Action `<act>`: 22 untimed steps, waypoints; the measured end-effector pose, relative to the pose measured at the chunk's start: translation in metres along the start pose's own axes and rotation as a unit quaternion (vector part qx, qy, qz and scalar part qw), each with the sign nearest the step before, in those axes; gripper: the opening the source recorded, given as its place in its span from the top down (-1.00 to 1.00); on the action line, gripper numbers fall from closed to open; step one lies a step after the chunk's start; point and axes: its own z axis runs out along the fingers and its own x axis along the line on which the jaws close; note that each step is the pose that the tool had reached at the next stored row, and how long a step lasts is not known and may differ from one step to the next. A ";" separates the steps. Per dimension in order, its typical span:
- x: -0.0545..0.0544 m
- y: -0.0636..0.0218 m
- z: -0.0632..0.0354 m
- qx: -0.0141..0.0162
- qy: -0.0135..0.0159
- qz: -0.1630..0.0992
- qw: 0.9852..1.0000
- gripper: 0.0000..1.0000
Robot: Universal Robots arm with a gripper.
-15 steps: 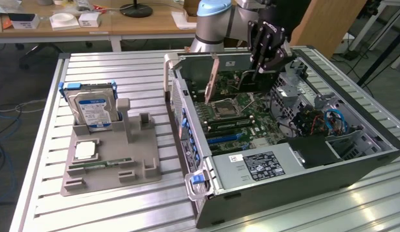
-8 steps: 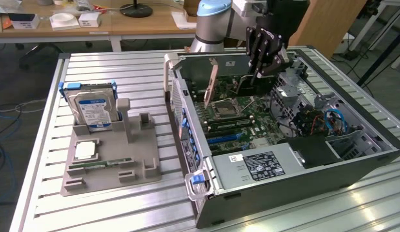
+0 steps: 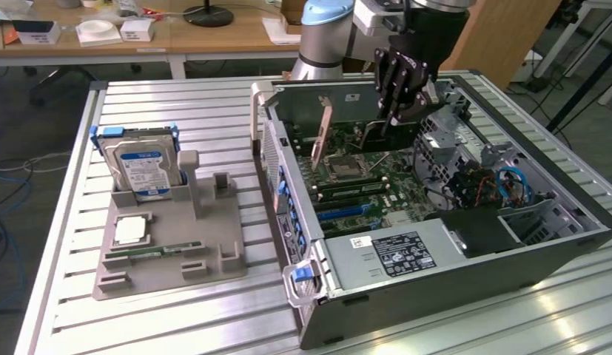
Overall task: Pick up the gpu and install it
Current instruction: 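Insert the gpu into the slot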
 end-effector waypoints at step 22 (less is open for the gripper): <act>0.000 -0.0002 0.0117 0.000 0.000 0.000 1.000 0.48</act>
